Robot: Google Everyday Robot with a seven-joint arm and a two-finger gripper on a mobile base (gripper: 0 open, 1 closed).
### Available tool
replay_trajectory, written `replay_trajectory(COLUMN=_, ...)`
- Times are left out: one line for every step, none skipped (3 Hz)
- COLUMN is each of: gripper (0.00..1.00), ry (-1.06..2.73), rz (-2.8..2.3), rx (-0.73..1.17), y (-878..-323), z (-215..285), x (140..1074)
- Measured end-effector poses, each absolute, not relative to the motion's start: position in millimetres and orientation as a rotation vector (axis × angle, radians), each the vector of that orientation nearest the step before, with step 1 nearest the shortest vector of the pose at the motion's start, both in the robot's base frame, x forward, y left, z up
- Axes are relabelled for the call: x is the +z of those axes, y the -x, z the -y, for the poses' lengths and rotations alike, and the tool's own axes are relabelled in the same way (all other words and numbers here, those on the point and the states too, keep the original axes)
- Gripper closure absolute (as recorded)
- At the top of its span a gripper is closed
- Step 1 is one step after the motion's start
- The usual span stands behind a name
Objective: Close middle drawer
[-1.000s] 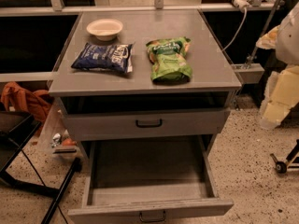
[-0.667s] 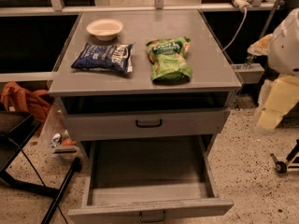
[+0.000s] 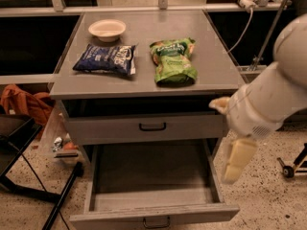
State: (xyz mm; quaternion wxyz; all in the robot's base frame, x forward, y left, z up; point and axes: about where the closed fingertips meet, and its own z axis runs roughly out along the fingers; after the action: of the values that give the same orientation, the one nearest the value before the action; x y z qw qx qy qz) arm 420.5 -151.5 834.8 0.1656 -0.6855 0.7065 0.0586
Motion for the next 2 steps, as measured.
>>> replay_trajectory(gripper=0.0, ry=1.946, rz=-2.015, rx=0.239, y=-393.9, z=128.2, x=733.7)
replay_trajectory(gripper=0.0, ry=1.946, rz=-2.015, rx=0.239, y=-393.7, z=128.3, x=733.5)
